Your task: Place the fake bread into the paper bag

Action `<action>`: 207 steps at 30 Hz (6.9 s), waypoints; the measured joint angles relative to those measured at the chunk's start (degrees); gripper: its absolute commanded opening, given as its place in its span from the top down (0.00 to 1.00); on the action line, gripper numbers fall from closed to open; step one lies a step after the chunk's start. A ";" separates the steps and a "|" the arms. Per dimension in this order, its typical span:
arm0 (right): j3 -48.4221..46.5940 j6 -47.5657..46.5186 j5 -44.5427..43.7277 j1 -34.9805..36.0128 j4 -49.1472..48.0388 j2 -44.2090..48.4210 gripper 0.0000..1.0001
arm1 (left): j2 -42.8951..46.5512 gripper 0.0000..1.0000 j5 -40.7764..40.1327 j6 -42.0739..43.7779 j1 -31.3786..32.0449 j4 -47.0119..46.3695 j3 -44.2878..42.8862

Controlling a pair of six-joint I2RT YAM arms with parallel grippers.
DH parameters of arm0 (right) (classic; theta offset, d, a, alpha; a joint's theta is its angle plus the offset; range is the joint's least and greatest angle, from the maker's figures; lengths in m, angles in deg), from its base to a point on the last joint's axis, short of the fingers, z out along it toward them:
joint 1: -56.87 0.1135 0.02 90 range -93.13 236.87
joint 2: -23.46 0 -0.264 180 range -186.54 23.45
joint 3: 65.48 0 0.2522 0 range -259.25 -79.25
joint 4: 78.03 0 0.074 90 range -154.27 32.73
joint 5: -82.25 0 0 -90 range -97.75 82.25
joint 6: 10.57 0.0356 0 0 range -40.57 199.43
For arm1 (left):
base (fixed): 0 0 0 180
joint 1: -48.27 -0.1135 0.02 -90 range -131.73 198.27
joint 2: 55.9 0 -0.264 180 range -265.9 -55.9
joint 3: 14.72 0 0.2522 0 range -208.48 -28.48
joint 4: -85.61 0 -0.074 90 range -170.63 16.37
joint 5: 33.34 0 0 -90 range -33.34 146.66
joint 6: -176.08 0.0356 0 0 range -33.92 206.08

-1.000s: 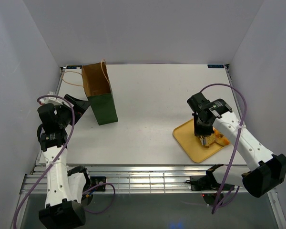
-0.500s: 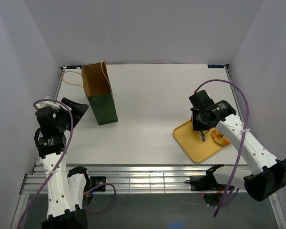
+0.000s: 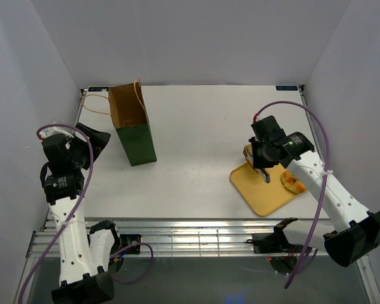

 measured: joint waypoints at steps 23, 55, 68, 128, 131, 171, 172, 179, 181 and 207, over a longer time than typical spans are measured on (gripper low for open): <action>-19.26 -5.22 23.63 12.39 -3.26 -0.96 0.92 | 0.17 0.02 -0.70 0.87 0.00 5.33 -7.93; -54.86 -12.55 35.87 27.06 -31.04 -30.71 0.92 | 5.64 0.02 -13.60 5.97 0.28 9.62 -10.03; -52.98 -13.29 33.73 24.00 -39.01 -36.50 0.92 | 2.19 0.02 -17.18 5.29 0.66 10.27 -12.04; -41.46 -10.08 33.44 18.64 -35.36 -34.88 0.53 | 5.42 0.02 -10.73 5.16 0.70 7.15 -6.71; -36.92 -10.12 31.80 18.71 -33.66 -28.81 0.53 | 5.64 0.02 -9.90 4.81 0.70 6.75 -5.64; -11.19 7.96 -11.80 2.56 14.19 -8.70 0.49 | -2.36 0.02 11.67 1.57 0.74 -10.99 5.18; -10.36 7.96 -12.13 1.84 14.16 -9.31 0.49 | -2.67 0.02 12.09 1.49 0.74 -11.65 5.57; -5.44 7.98 -15.17 -1.33 14.25 -11.43 0.48 | -4.20 0.02 14.60 0.39 0.74 -14.97 9.14; -4.52 7.98 -15.98 -1.62 14.21 -11.50 0.48 | -5.11 0.02 14.88 0.28 0.74 -15.61 9.18; 1.99 11.23 -16.90 -1.70 14.40 -8.90 0.49 | -4.11 0.02 16.50 -1.60 0.74 -18.18 9.92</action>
